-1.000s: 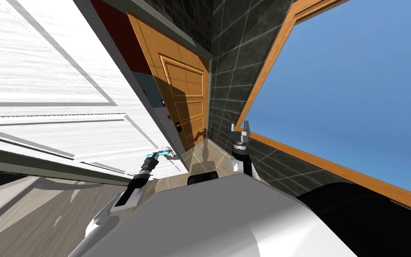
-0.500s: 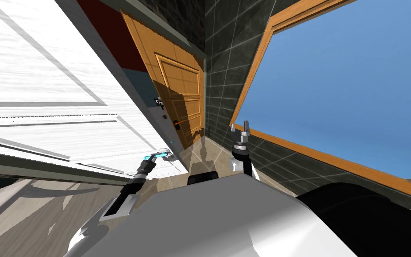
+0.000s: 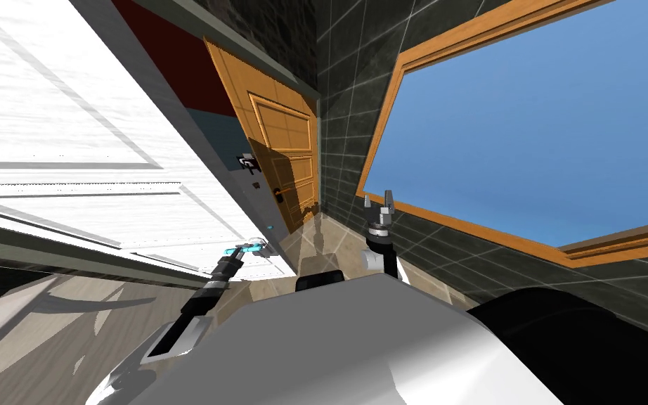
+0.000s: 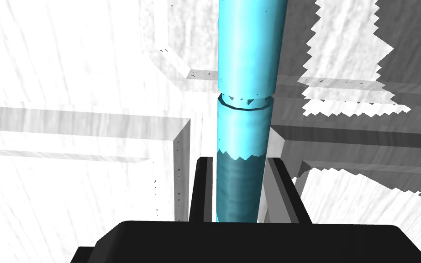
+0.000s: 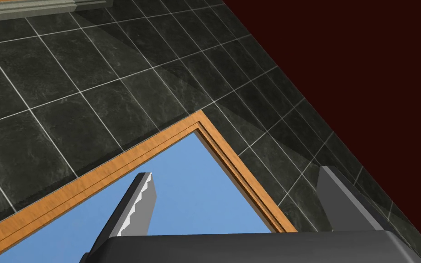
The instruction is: Pull the door open
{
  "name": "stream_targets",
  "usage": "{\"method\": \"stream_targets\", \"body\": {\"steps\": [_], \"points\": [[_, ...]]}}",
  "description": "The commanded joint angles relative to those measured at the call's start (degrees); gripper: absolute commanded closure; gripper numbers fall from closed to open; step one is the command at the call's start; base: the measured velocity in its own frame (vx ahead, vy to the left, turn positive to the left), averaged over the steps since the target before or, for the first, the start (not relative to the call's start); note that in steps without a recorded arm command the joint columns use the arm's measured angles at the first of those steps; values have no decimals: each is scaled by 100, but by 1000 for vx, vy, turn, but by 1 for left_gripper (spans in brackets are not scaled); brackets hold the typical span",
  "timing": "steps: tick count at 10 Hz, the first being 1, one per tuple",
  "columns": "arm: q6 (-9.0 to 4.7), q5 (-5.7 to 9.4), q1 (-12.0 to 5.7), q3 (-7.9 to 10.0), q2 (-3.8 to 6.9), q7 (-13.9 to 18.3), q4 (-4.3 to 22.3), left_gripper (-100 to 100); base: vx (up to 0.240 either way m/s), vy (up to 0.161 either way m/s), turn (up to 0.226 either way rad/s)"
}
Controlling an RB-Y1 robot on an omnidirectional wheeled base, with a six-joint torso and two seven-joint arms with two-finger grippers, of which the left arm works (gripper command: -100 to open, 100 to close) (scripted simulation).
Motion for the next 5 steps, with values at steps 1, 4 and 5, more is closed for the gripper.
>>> {"method": "stream_targets", "body": {"steps": [1,4,5], "points": [[-123,-17,41,-54,32,44,-5,100,-192,83,-175],[-375,-37,138,-129,143,138,42,100,-187,91,-172],[-459,-44,170,-154,180,170,58,100,-209,85,-136]]}}
